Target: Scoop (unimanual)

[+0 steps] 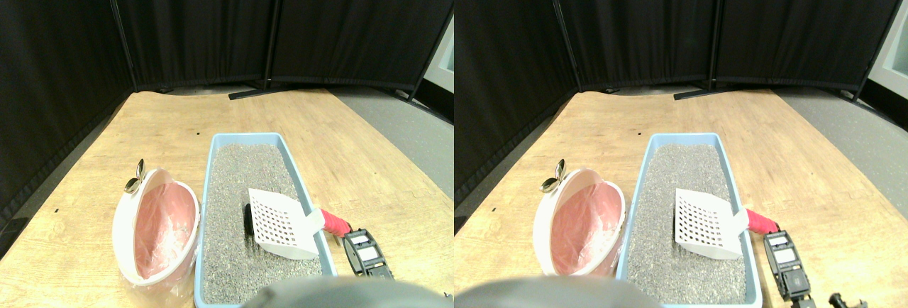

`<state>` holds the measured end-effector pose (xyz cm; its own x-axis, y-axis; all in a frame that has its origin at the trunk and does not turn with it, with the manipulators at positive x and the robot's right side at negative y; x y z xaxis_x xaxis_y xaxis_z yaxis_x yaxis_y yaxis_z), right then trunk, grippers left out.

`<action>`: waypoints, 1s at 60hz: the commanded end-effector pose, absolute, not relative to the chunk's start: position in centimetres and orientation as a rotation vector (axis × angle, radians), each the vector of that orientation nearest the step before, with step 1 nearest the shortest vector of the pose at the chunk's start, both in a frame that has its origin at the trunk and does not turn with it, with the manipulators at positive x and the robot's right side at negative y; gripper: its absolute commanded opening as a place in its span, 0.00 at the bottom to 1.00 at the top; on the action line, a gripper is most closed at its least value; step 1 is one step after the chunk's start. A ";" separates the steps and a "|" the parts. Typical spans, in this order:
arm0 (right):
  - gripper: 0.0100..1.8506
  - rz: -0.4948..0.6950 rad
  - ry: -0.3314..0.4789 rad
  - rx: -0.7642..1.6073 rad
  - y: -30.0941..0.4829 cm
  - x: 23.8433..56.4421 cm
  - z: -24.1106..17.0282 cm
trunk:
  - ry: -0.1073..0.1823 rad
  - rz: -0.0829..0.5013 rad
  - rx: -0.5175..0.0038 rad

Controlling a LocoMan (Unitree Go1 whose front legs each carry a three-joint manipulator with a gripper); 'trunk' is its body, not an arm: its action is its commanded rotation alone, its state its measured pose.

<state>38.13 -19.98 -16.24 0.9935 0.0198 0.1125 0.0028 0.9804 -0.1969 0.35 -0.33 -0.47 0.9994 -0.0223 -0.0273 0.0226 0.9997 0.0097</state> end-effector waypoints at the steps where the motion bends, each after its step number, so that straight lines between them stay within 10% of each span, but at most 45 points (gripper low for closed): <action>1: 0.21 0.000 -0.149 -0.209 -20.0 38.1 -15.5 | 0.024 -0.014 0.003; 28: 0.20 0.017 -0.176 -0.178 -19.9 38.5 -15.1 | 0.017 -0.028 0.002; 60: 0.50 0.059 -0.170 0.106 -20.2 39.0 -15.3 | 0.043 -0.042 -0.002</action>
